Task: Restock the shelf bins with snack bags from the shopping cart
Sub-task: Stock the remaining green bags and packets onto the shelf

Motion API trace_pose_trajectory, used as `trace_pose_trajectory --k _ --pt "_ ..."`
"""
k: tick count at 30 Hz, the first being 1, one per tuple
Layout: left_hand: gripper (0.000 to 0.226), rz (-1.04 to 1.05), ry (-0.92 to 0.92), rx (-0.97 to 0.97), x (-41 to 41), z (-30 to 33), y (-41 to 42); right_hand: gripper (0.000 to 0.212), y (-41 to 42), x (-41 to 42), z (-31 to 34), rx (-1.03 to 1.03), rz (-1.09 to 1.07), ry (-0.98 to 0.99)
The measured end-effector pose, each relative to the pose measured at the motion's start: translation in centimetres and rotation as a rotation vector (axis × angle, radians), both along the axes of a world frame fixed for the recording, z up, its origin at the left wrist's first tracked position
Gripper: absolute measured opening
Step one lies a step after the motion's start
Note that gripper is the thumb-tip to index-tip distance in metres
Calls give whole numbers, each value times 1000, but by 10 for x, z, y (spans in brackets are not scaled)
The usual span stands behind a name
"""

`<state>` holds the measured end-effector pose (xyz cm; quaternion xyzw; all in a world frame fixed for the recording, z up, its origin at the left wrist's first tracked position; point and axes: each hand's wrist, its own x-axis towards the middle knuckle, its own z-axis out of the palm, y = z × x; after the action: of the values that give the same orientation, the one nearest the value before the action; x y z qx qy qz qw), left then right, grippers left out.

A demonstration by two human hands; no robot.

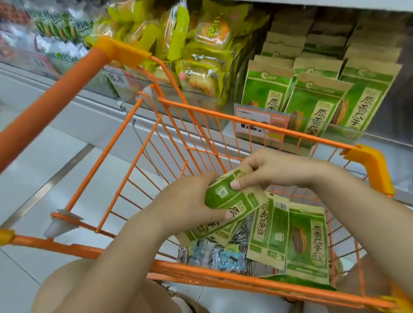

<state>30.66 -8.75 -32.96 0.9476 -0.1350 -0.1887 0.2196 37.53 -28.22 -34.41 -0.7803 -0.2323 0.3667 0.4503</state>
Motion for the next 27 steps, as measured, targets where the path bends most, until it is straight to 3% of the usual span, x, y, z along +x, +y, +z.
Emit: trace_pose_trajectory --k 2,4,7,10,14,17,22,24,27 --pt "32 69 -79 -72 1 2 0 34 -3 0 9 78 -95 -13" --pt "27 175 -204 -150 1 6 1 51 0 2 13 201 -340 21" --pt "17 365 -369 -373 0 14 4 49 0 5 16 314 -631 100" --pt "18 566 -207 -860 3 27 0 52 1 -1 19 266 -566 123" --pt "21 631 17 -1188 6 36 -9 60 9 -13 21 449 -424 326" --pt "29 695 111 -1439 12 32 -18 50 14 -20 17 518 -332 373" --pt "33 889 -307 -1234 19 26 -45 41 24 -28 12 680 -368 464" --pt "23 791 -328 -1110 21 22 -49 34 24 -26 12 668 -426 371" --pt "48 686 -206 -1020 17 23 -53 30 22 -24 15 613 -450 208"
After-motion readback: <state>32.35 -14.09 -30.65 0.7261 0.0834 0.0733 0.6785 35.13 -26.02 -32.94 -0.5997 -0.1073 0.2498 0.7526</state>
